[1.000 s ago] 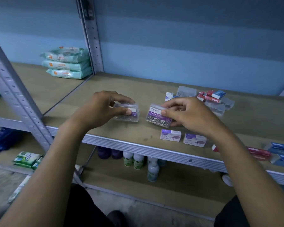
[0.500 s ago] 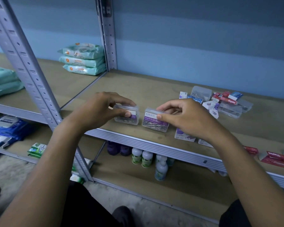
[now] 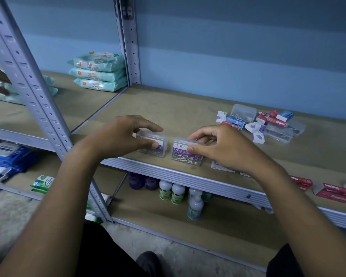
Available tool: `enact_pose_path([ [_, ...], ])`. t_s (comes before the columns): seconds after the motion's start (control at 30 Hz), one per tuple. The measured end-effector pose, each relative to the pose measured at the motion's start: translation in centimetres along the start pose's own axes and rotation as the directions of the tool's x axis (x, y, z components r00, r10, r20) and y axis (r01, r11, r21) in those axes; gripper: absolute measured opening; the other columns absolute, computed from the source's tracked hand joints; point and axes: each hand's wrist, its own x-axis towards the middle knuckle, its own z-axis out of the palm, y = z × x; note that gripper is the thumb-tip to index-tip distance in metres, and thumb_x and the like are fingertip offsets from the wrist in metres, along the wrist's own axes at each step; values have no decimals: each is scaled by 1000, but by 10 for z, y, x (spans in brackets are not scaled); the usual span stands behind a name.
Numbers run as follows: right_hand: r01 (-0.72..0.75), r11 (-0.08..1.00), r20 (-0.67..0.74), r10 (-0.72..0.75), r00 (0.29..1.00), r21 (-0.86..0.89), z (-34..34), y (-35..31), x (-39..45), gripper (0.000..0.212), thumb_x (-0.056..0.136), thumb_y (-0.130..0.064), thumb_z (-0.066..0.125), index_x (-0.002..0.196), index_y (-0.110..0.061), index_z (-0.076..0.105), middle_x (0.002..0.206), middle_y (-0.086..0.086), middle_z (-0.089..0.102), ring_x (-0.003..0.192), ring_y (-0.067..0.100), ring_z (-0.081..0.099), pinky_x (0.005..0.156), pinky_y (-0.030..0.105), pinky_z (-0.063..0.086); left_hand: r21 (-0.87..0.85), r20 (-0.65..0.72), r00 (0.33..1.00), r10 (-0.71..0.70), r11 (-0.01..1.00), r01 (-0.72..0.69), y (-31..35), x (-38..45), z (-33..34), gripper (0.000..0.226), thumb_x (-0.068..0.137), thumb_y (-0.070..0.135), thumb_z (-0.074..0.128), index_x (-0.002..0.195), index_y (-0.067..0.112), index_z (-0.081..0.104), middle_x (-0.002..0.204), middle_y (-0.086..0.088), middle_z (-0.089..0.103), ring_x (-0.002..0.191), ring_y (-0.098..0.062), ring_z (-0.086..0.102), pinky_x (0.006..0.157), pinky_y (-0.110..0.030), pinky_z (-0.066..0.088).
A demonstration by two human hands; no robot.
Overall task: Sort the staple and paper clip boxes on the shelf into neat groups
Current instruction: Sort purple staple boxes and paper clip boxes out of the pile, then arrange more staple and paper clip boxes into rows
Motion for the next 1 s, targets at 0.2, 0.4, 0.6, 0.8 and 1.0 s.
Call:
enact_pose_path([
  [0.2, 6, 1000, -66, -4, 998, 29, -8, 5, -6, 26, 83, -52, 74, 103, -35, 76, 91, -21, 73, 85, -7, 66, 79, 18, 52, -134, -153, 988, 2, 991, -22, 18, 4, 0, 32, 80, 53, 68, 109, 42, 69, 112, 21, 65, 103, 1, 62, 86, -25, 54],
  [0.4, -24, 1000, -120, 22, 992, -14, -26, 17, -16, 17, 88, -45, 71, 102, -35, 75, 92, -22, 72, 89, -8, 65, 77, 17, 50, -69, -212, 976, 59, 995, -75, 47, 23, 13, 26, 83, 48, 69, 106, 37, 71, 108, 19, 67, 96, 2, 63, 78, -11, 50],
  [0.6, -100, 994, -172, 90, 981, -47, -54, 44, -31, 12, 90, -38, 72, 101, -34, 76, 93, -21, 72, 86, -11, 63, 68, 7, 41, -78, -176, 977, 118, 988, -133, 73, 54, 40, 28, 80, 52, 71, 105, 38, 71, 107, 20, 66, 94, 0, 63, 83, -28, 56],
  [0.8, -273, 955, -298, 229, 927, -116, -77, 83, -44, 10, 89, -31, 69, 96, -31, 77, 92, -15, 74, 86, -4, 65, 70, 9, 42, -79, -138, 976, 168, 981, -180, 109, 91, 74, 33, 78, 50, 73, 105, 32, 72, 106, 16, 68, 91, -4, 63, 82, -25, 55],
  [1.0, -402, 910, -432, 325, 841, -97, -87, 105, -43, 14, 83, -28, 71, 96, -26, 76, 97, -5, 76, 96, 13, 69, 85, 25, 53, -129, -138, 982, 132, 980, -150, 136, 129, 115, 31, 72, 48, 78, 96, 28, 73, 99, 11, 68, 86, -5, 61, 81, -22, 50],
])
